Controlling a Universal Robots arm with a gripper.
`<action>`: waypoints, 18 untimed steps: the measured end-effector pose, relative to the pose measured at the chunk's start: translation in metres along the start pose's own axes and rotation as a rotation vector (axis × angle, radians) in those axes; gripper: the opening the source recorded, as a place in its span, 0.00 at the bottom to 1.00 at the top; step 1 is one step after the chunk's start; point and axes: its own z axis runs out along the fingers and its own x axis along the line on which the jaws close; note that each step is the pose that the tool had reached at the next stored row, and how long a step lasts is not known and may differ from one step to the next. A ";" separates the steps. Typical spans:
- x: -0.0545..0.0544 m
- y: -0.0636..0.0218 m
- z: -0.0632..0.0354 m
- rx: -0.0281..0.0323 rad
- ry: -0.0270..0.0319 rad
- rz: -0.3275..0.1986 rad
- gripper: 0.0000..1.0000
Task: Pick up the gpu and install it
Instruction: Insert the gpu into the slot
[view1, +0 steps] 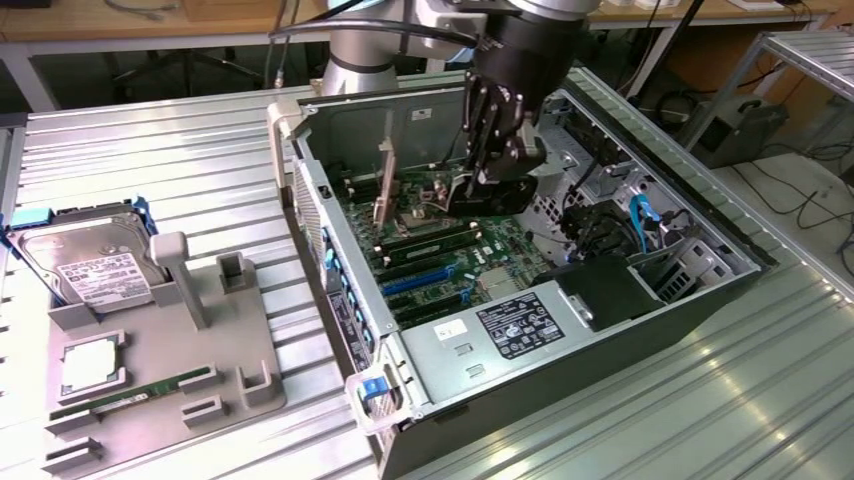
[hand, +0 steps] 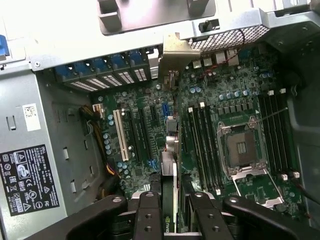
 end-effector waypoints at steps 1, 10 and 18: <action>0.000 -0.0001 0.0011 0.0012 -0.0002 -0.001 0.26; -0.002 0.0026 0.0175 0.0082 -0.0001 -0.061 0.26; -0.003 0.0080 0.0289 0.0081 -0.0036 -0.103 0.26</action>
